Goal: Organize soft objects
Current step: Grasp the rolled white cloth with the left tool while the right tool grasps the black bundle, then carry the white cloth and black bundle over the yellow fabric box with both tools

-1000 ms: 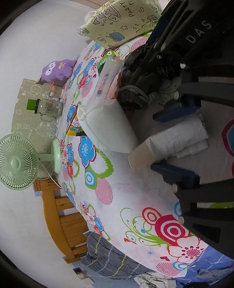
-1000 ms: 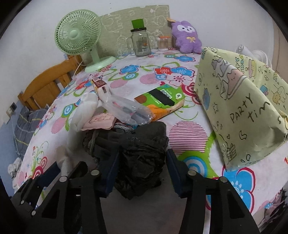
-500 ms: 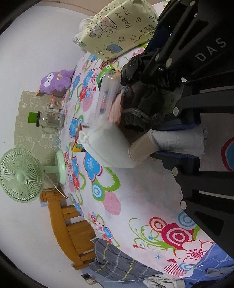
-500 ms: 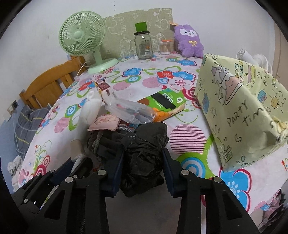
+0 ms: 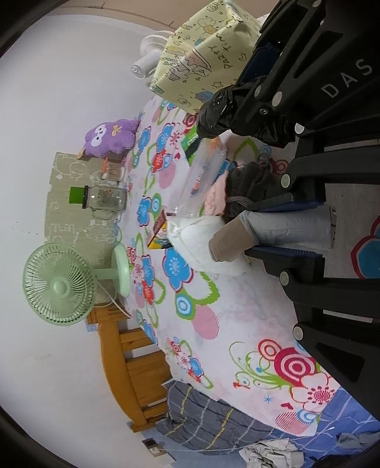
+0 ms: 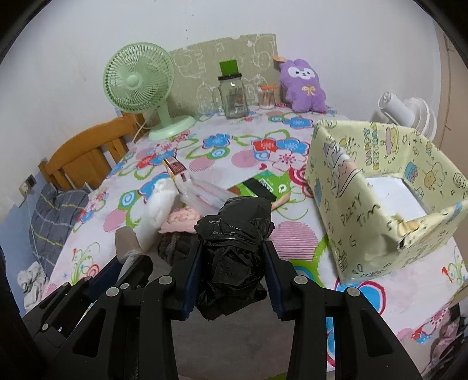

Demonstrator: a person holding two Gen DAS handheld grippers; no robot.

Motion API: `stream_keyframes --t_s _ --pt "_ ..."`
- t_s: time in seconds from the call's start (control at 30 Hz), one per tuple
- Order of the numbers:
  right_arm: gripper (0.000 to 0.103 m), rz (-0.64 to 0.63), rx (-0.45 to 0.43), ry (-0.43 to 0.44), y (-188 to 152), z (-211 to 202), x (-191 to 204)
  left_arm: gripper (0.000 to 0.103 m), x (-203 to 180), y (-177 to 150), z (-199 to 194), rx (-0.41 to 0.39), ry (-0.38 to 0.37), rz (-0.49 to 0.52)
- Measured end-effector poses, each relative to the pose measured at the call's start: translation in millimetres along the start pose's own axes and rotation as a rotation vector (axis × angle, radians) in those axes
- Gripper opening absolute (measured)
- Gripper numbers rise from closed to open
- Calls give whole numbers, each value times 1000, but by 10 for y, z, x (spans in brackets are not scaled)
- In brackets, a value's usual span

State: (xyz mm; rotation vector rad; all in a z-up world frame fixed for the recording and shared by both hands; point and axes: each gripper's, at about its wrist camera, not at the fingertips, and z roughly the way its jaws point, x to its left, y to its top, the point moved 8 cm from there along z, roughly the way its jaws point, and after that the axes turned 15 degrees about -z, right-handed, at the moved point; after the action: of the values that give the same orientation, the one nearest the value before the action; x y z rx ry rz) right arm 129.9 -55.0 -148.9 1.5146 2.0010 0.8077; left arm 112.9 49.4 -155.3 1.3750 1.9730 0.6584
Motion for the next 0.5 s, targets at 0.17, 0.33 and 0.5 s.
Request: stream_keyframes --t_s 0.17,0.33,0.5 --pt "43 1 -19 1 68 -106 -18 19 -46 67 -108 -23 -5 1" --pt "44 -4 -40 -10 180 -221 -53 19 -107 175 -196 -44 -15 -2" --pt "44 -3 -55 -25 293 -293 -106 19 -173 277 -242 -57 -18 -5"
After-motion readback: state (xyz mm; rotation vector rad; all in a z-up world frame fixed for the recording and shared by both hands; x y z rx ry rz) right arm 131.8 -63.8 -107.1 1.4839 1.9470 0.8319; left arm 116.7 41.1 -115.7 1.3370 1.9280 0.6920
